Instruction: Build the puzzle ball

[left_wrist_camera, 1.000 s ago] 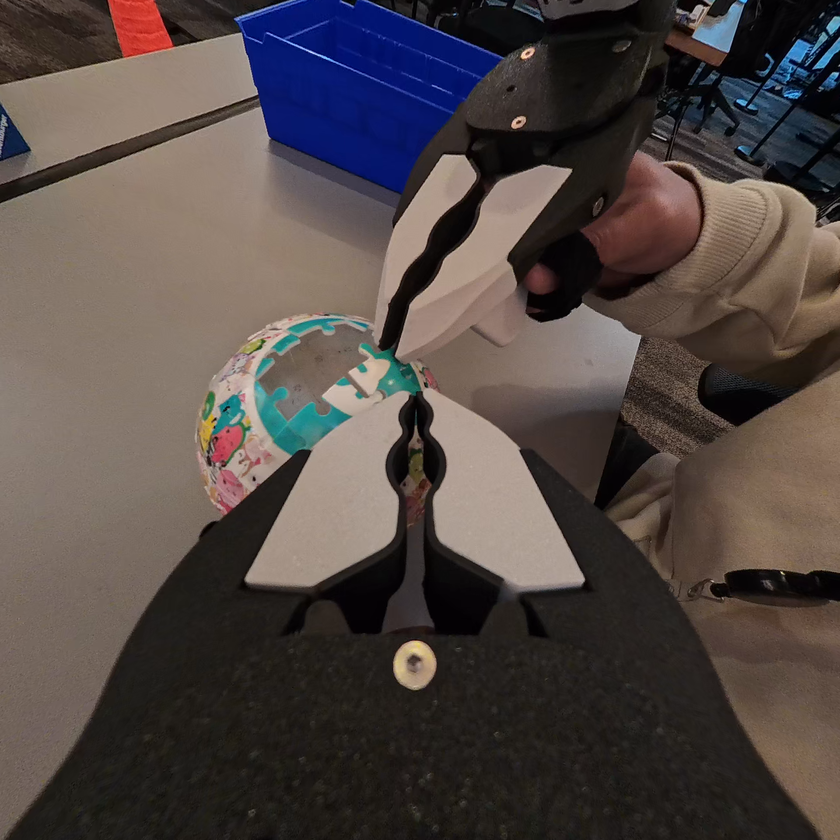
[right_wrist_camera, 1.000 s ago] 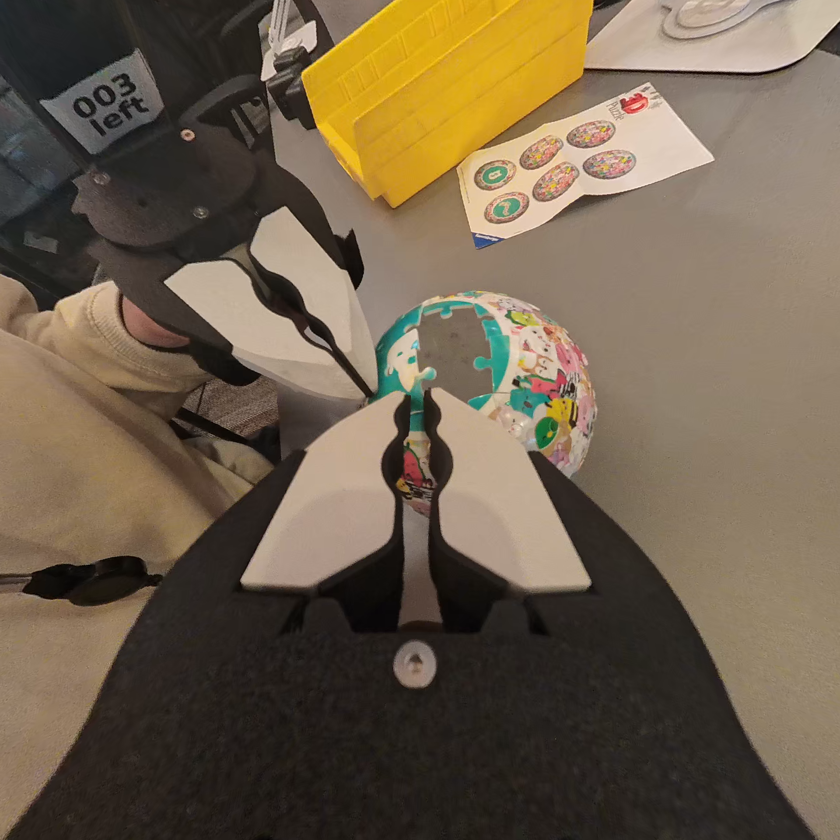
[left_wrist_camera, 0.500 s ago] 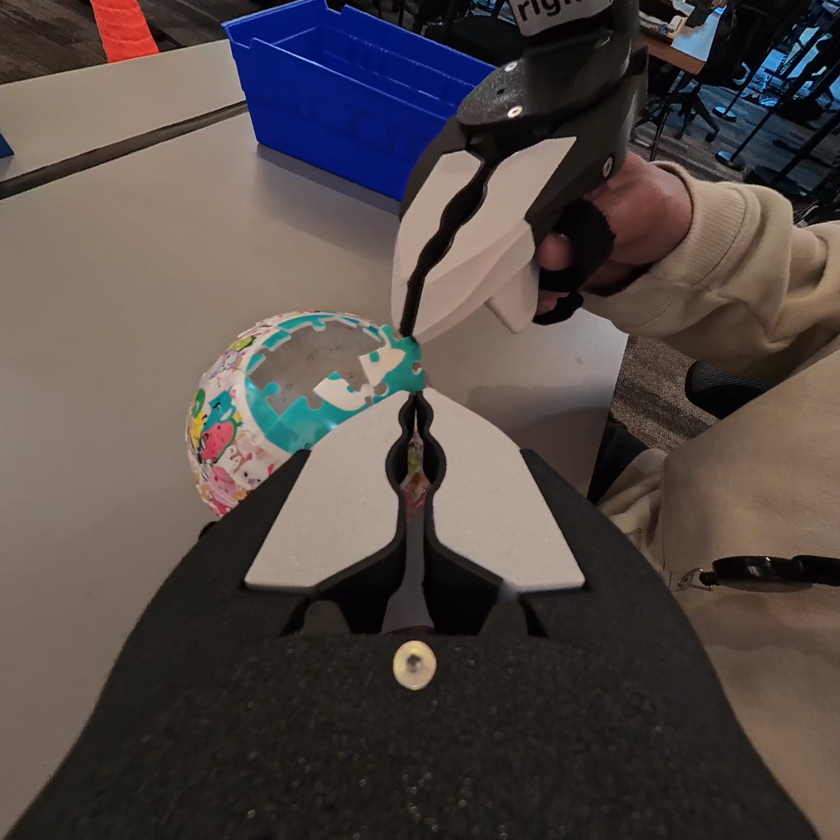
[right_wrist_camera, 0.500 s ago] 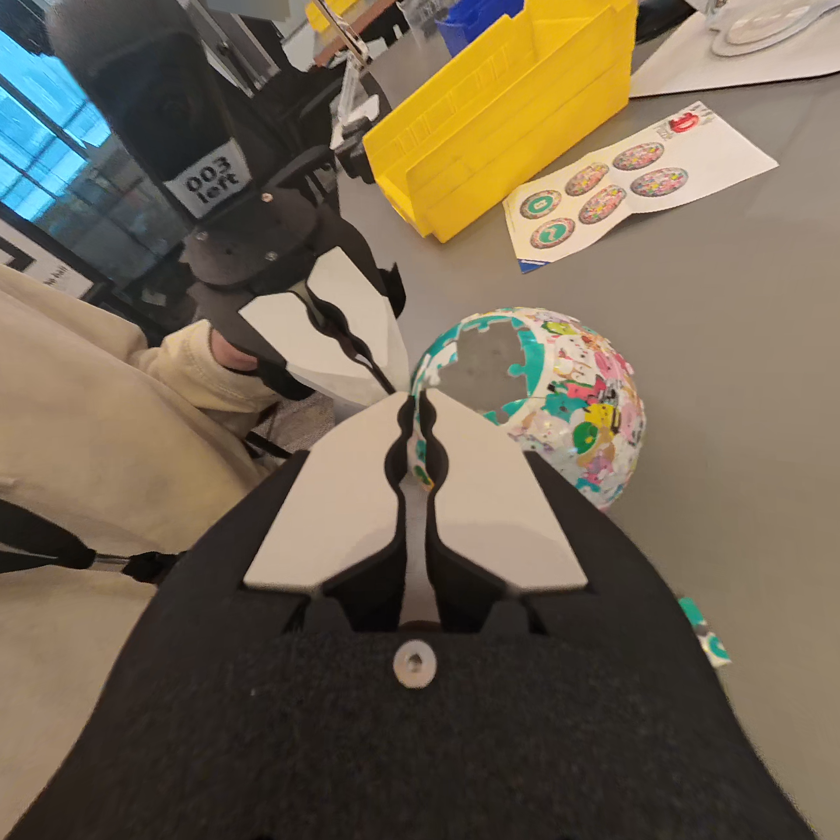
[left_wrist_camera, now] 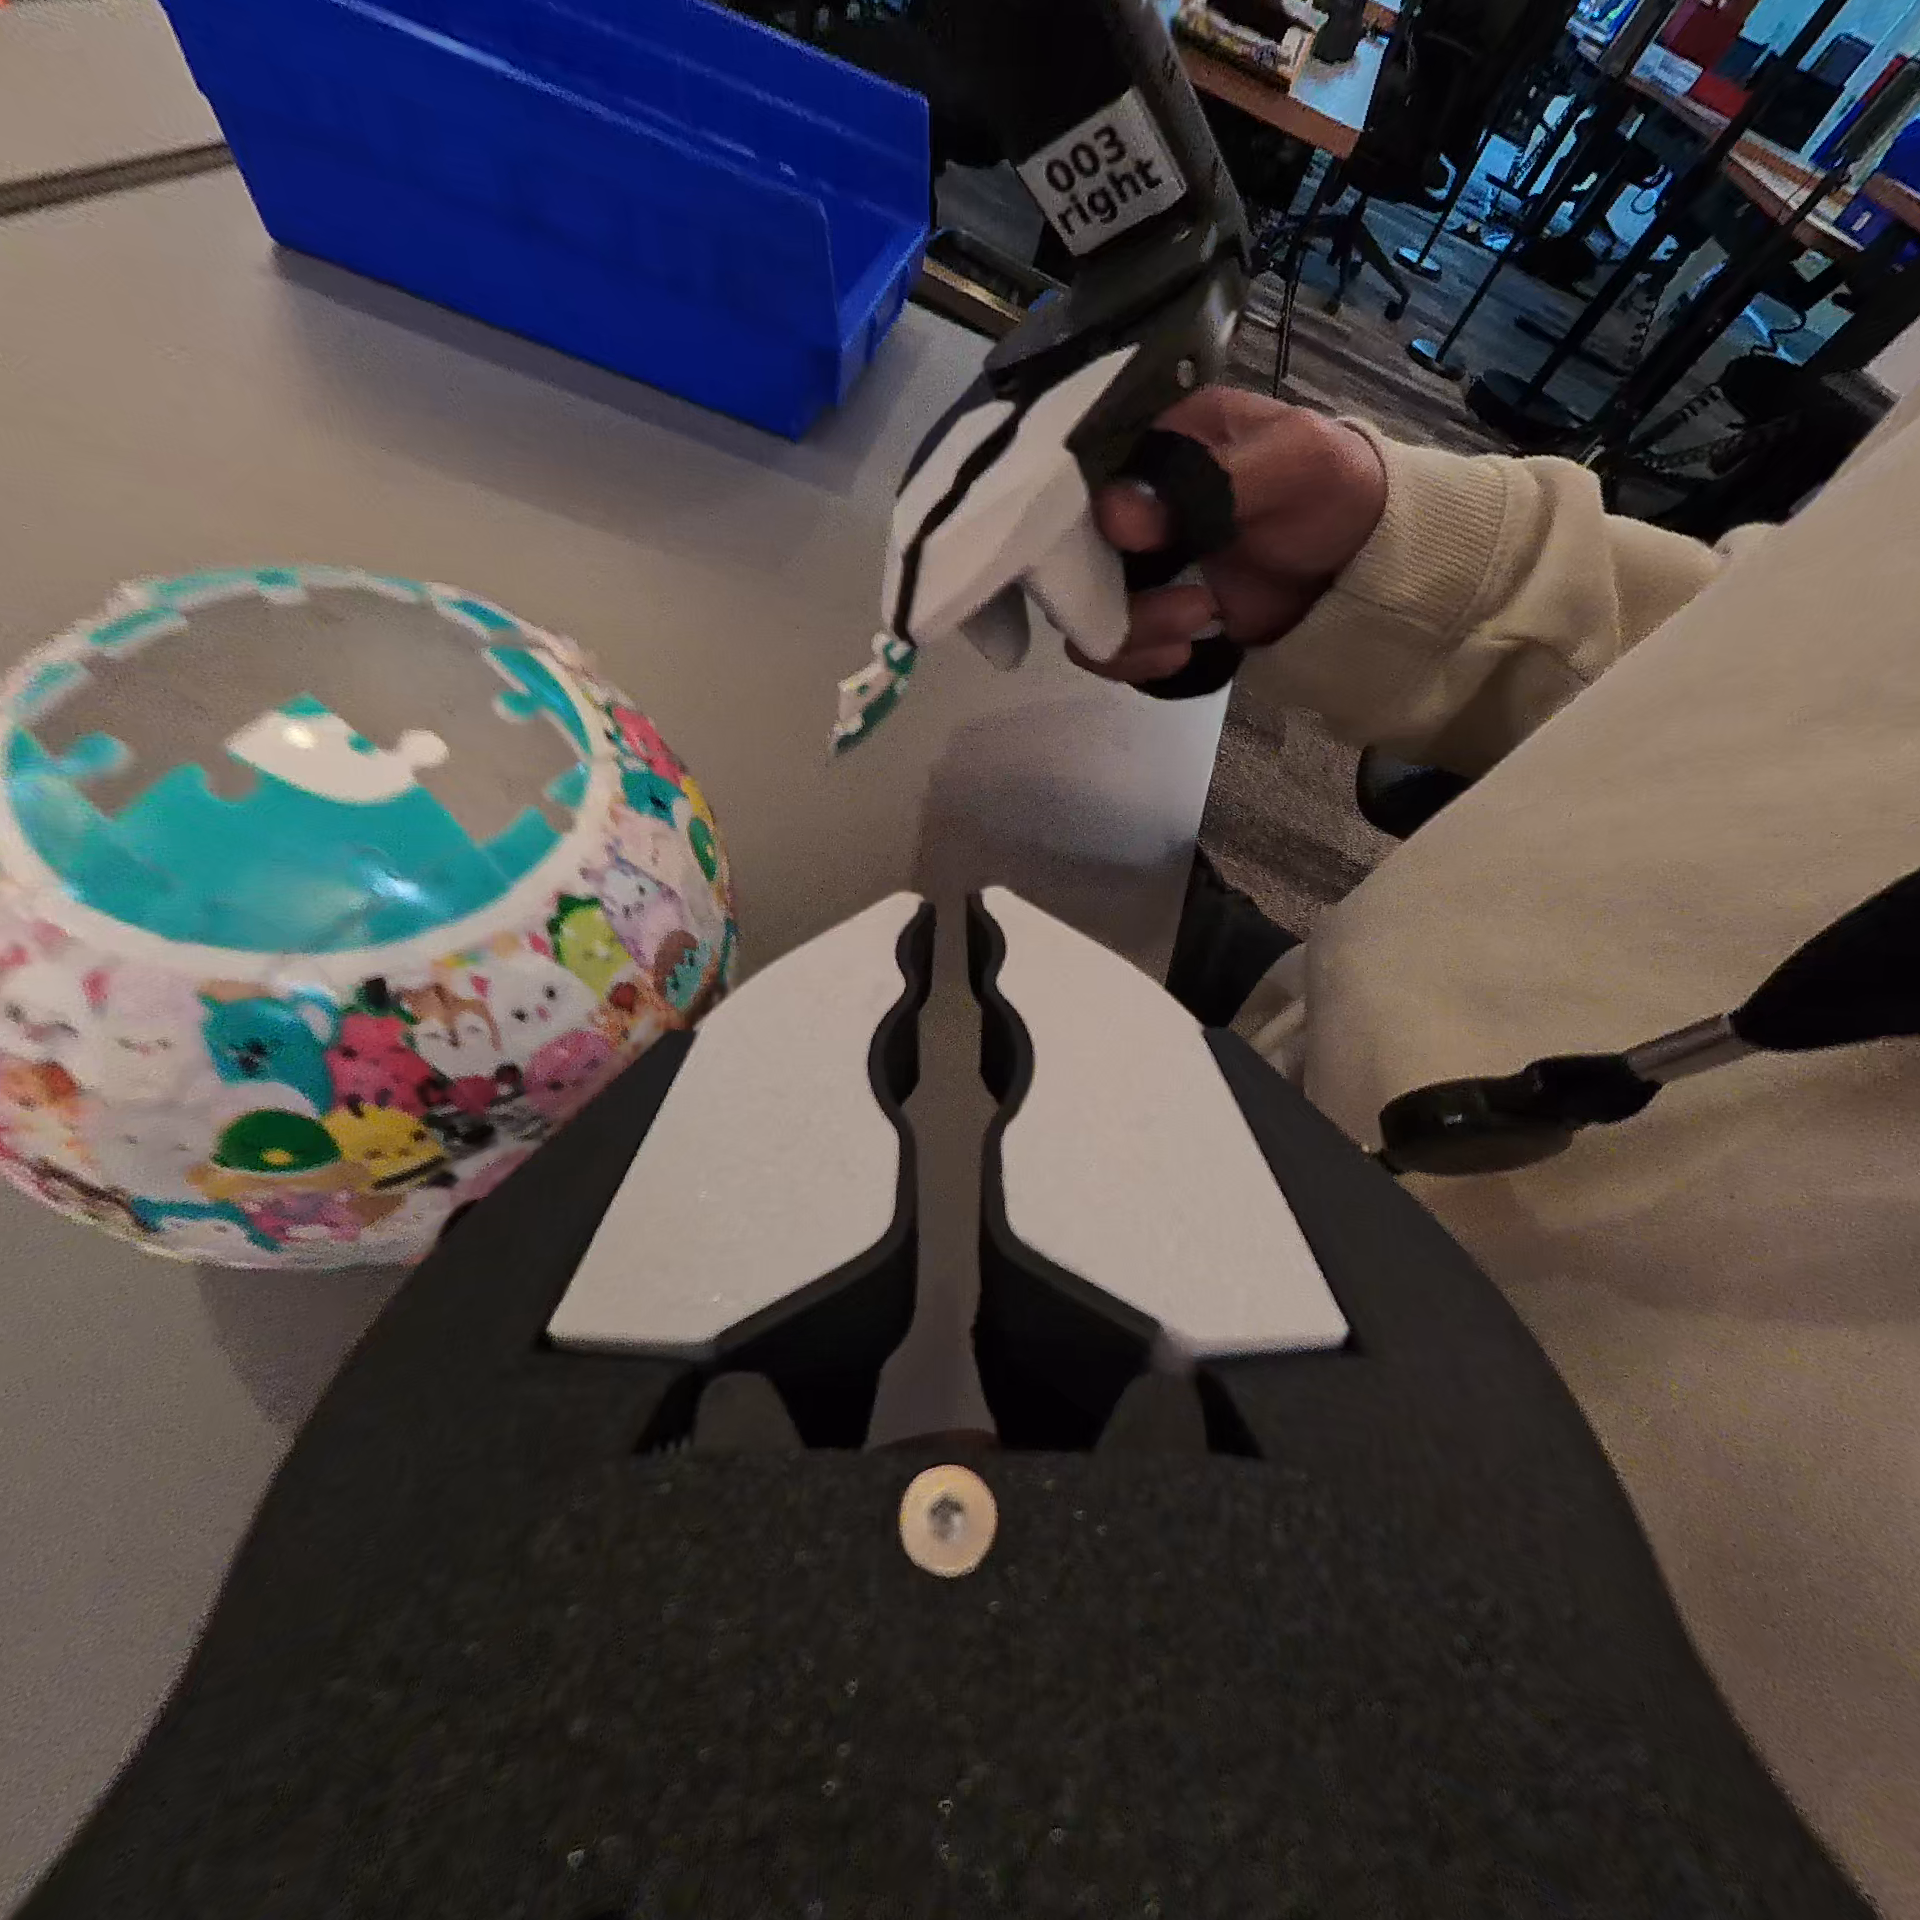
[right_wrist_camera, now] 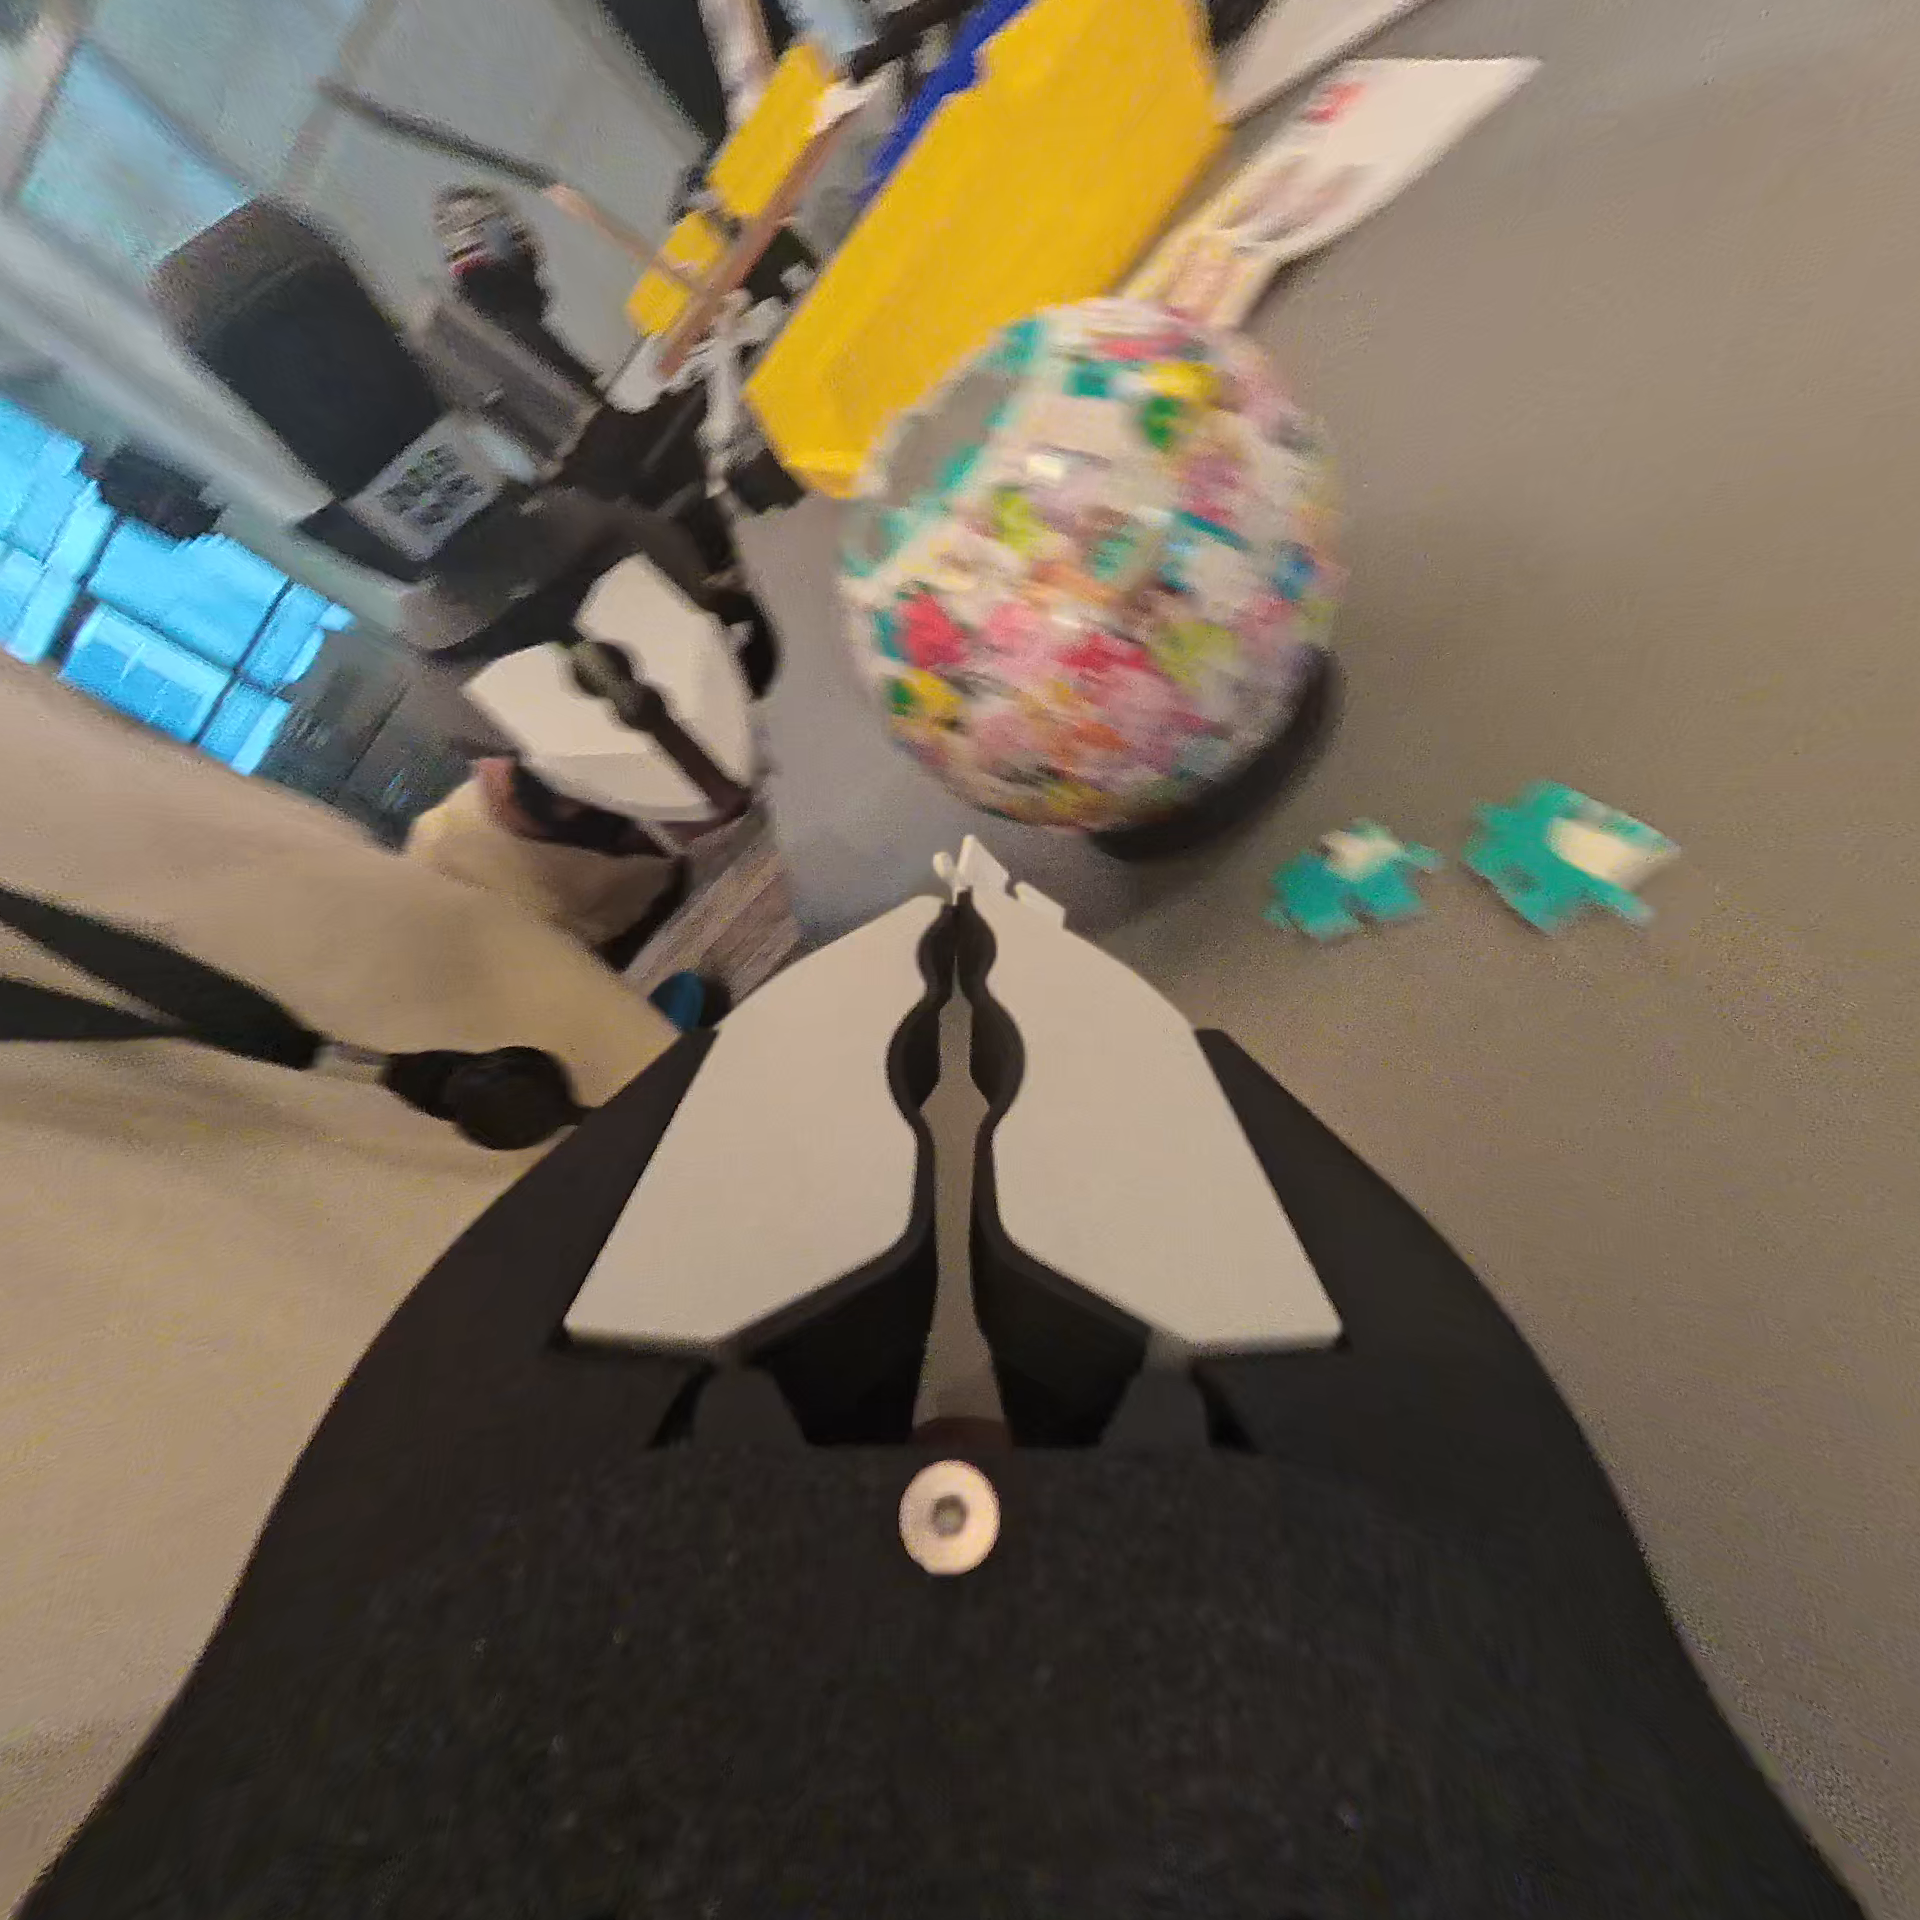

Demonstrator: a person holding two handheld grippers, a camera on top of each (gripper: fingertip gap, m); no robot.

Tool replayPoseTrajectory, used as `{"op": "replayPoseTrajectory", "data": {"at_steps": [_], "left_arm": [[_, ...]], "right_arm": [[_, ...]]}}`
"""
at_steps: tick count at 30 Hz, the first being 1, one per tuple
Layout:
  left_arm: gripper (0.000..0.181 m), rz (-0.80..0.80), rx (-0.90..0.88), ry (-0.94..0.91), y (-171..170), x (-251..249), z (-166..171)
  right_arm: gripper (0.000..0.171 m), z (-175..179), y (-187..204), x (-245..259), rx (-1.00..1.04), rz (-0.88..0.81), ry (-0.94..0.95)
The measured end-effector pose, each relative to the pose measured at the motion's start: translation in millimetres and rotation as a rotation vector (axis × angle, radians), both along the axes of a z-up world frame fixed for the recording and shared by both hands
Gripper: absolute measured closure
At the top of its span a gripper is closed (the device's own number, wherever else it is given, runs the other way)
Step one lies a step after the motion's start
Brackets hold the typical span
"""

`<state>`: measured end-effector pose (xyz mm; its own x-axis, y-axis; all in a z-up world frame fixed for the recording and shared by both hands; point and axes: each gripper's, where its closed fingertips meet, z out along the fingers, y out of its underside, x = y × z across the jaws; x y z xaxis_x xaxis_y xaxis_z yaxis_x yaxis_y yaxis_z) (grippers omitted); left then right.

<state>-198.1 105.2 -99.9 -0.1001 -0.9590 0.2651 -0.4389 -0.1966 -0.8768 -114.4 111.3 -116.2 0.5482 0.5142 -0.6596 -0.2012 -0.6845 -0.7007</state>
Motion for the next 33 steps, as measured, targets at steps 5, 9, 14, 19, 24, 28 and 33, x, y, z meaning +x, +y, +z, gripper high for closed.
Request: {"op": "replayPoseTrajectory", "data": {"at_steps": [5,9,14,19,24,28,33], "left_arm": [[0.175,0.017,-0.098,-0.002,-1,-9,-11],[0.175,0.106,-0.075,0.017,24,-30,-14],[0.174,0.216,-0.068,0.003,51,-53,-8],[0.174,0.232,-0.041,0.001,52,-57,-3],[0.174,0.225,0.036,0.025,44,-55,-1],[0.174,0.217,0.003,-0.032,41,-43,12],[0.171,0.194,-0.175,-0.096,39,-14,34]], "right_arm": [[0.171,-59,8,56,-0.188,-0.126,-0.115],[0.171,-85,20,79,-0.233,-0.146,-0.276],[0.149,-77,52,67,0.052,-0.015,-0.572],[0.135,-100,80,48,0.102,0.189,-0.827],[0.144,-100,81,45,0.124,0.250,-0.894],[0.145,-94,75,51,0.161,0.231,-0.955],[0.145,-2,53,11,0.450,0.253,-0.878]]}}
